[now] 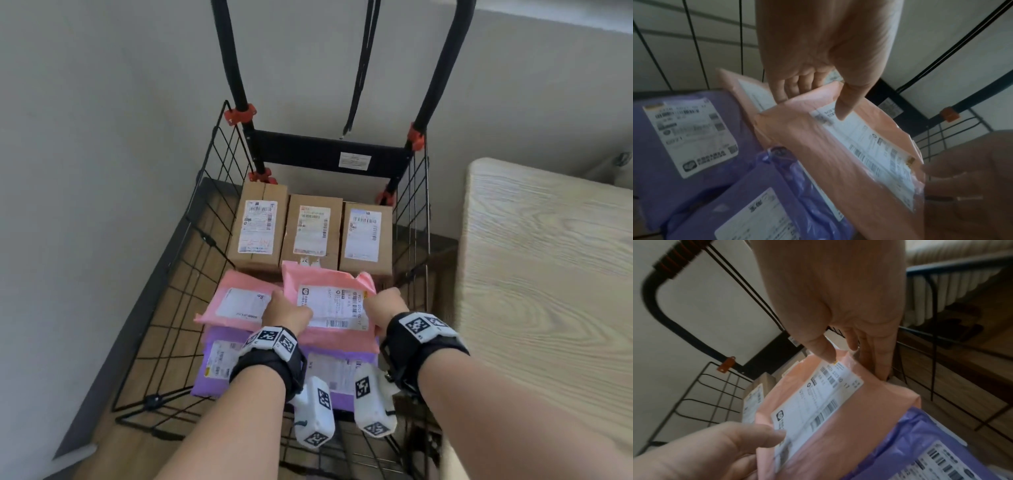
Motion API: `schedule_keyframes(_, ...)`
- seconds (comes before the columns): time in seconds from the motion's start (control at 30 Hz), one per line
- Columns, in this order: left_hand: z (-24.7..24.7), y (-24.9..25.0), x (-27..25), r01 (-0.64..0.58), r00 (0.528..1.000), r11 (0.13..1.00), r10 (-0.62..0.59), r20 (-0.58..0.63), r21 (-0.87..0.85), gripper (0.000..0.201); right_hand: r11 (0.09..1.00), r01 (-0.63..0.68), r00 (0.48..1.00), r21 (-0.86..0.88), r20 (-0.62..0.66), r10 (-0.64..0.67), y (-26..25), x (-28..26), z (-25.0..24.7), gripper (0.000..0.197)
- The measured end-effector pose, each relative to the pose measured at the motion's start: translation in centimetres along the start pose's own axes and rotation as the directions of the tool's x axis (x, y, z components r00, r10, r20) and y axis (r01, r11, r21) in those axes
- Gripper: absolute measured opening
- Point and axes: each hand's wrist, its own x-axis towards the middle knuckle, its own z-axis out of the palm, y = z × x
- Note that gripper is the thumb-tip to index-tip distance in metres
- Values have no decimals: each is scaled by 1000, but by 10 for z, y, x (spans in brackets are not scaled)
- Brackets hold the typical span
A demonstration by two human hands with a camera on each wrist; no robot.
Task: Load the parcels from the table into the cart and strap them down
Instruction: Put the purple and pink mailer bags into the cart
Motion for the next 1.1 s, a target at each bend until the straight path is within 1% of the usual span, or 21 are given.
schedule_keyframes(0.1,17,-8,17,16,998,999,-18,62,32,53,996,-87,995,-9,-42,87,6,18,10,56)
schedule_keyframes(0.13,21,-10,22,22,996,999,-25,81,36,55,995,-97,994,-20,-57,96,9,22,13,55)
schedule_keyframes(0.23,31,-13,36,39,993,999,-41,111,21,54,997,-72,997,-10,-36,72,14,36,22,48)
schedule_keyframes(0.33,36,-15,47,35,990,999,-35,139,1,52,992,-120,992,33,-28,121,12,44,27,48)
schedule_keyframes(0.5,43,-18,57,4,980,1000,-3,198,-3,51,994,-112,993,-15,23,112,14,52,33,48)
schedule_keyframes(0.63,47,-16,57,-40,977,999,45,206,-29,49,998,-40,999,-44,33,42,17,52,30,43)
schedule_keyframes(0.77,45,-12,53,-34,981,999,39,190,-26,47,998,-4,999,-56,34,6,15,48,25,37)
schedule_keyframes(0.93,31,-2,42,-41,985,999,42,167,-12,55,995,53,997,-83,58,-48,11,33,16,34)
schedule_keyframes(1.0,24,7,35,-57,986,998,57,160,-5,57,992,97,993,-74,70,-92,7,23,9,37)
schedule_keyframes(1.1,11,22,22,-102,982,994,93,164,41,60,978,201,975,-56,103,-195,0,6,-1,40)
